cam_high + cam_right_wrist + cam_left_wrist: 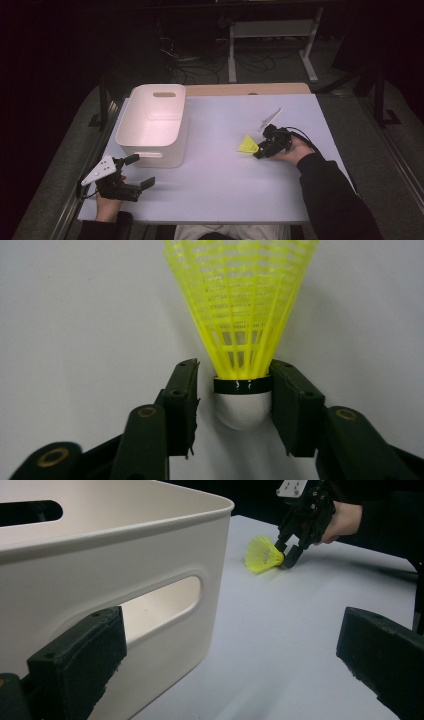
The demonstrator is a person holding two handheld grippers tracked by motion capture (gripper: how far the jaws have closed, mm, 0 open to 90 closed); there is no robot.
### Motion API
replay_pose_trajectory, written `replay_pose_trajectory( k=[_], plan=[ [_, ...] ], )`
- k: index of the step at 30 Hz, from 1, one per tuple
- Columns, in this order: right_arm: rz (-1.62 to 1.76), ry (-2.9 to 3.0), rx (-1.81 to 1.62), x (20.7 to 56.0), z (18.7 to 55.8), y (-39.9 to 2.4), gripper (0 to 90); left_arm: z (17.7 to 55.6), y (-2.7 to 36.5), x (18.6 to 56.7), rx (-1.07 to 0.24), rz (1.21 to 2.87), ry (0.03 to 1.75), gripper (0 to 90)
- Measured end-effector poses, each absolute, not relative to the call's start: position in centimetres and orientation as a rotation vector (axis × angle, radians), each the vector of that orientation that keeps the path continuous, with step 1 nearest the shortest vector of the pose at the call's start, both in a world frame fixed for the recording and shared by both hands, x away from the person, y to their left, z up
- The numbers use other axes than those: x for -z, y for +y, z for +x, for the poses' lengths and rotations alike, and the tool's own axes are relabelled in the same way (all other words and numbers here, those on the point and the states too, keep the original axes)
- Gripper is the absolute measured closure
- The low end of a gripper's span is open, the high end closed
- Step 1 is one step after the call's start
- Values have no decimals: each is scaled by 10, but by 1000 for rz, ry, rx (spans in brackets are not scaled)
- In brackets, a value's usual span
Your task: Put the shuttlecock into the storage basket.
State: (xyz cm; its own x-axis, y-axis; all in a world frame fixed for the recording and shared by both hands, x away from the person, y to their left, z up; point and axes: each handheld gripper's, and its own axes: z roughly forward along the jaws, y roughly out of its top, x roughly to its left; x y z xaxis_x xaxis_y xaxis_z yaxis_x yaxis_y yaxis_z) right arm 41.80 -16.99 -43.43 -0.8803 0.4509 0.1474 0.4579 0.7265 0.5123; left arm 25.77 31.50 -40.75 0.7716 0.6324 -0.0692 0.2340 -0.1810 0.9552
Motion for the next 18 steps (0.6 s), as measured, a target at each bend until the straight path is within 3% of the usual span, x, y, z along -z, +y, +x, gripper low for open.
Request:
replay_pose_trajectory(
  k=[3,18],
  plan=[
    [-758,-2910,872,434,418,-170,619,258,315,407,-409,1756,679,0],
    [-772,-2918,899,424,415,-176,627,258,315,408,-410,1757,679,0]
  ],
)
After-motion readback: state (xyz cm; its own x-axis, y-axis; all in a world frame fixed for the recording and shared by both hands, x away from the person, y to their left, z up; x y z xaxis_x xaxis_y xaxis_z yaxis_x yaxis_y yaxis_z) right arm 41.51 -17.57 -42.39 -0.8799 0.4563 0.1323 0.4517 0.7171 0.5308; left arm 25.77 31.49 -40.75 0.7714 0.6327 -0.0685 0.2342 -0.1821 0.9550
